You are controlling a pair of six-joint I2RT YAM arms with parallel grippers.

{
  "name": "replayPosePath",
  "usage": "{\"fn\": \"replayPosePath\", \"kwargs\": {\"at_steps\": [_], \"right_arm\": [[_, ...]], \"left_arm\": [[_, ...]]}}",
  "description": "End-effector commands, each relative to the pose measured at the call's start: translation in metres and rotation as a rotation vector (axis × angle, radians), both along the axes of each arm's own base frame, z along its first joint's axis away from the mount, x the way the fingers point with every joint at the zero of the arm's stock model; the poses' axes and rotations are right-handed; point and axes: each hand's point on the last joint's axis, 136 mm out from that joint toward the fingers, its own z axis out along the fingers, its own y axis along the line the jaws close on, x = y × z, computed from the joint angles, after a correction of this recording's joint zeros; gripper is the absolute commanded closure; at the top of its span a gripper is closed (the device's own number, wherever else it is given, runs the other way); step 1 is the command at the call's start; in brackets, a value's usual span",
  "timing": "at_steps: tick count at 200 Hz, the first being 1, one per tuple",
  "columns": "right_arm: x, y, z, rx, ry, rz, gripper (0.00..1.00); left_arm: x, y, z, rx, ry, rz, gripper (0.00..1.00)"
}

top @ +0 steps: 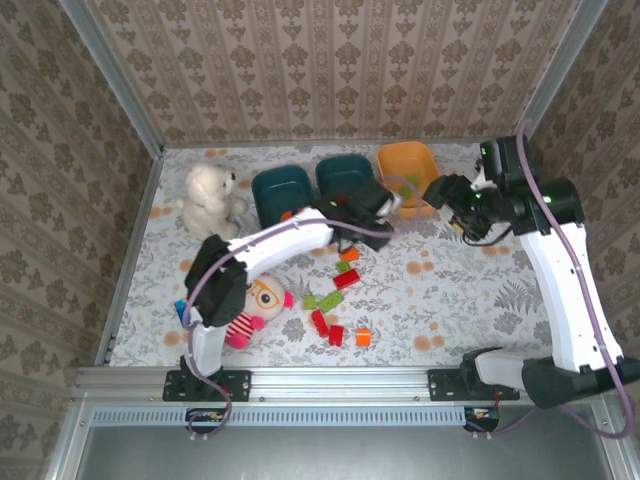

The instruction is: Sort the legos into containers by color

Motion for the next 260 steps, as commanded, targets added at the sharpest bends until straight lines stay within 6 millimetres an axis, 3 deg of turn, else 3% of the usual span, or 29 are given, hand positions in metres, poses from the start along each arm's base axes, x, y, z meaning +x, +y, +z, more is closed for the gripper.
{"fn": "replayPosePath", "kwargs": {"at_steps": [1, 42, 67, 81, 88, 129, 154, 188, 209, 232, 260], "right_arm": [[0.027, 0.043, 0.005, 0.111, -0.039, 0.166, 0.27], [0.046, 0.106, -0.036, 0.073, 0.049, 0.379, 0.27], [0.048, 0.138, -0.064, 0.078, 0.089, 0.439, 0.27], [0.049, 0.153, -0.077, 0.082, 0.105, 0.461, 0.27], [0.050, 0.159, -0.081, 0.085, 0.111, 0.468, 0.27], [0.051, 0.172, -0.095, 0.083, 0.145, 0.496, 0.27], [0.051, 0.169, -0.105, 0.044, 0.165, 0.510, 0.27], [0.040, 0.153, -0.132, -0.059, 0.227, 0.512, 0.28], [0.035, 0.150, -0.144, -0.090, 0.251, 0.523, 0.28], [0.029, 0.149, -0.152, -0.143, 0.261, 0.543, 0.28], [0.021, 0.149, -0.163, -0.223, 0.269, 0.582, 0.28]], "left_arm": [[0.034, 0.064, 0.002, 0.037, 0.032, 0.206, 1.00], [0.097, 0.164, -0.016, 0.077, 0.092, 0.479, 1.00], [0.132, 0.198, -0.026, 0.072, 0.113, 0.582, 1.00], [0.147, 0.201, -0.034, 0.054, 0.128, 0.610, 0.99], [0.162, 0.216, -0.038, 0.041, 0.133, 0.652, 0.99], [0.197, 0.207, -0.071, -0.027, 0.233, 0.681, 0.91], [0.202, 0.205, -0.088, -0.066, 0.303, 0.712, 0.85], [0.199, 0.203, -0.093, -0.087, 0.331, 0.708, 0.70], [0.194, 0.205, -0.088, -0.085, 0.334, 0.706, 0.58], [0.191, 0.207, -0.070, -0.111, 0.309, 0.710, 0.45], [0.185, 0.208, -0.043, -0.141, 0.274, 0.707, 0.38]]}}
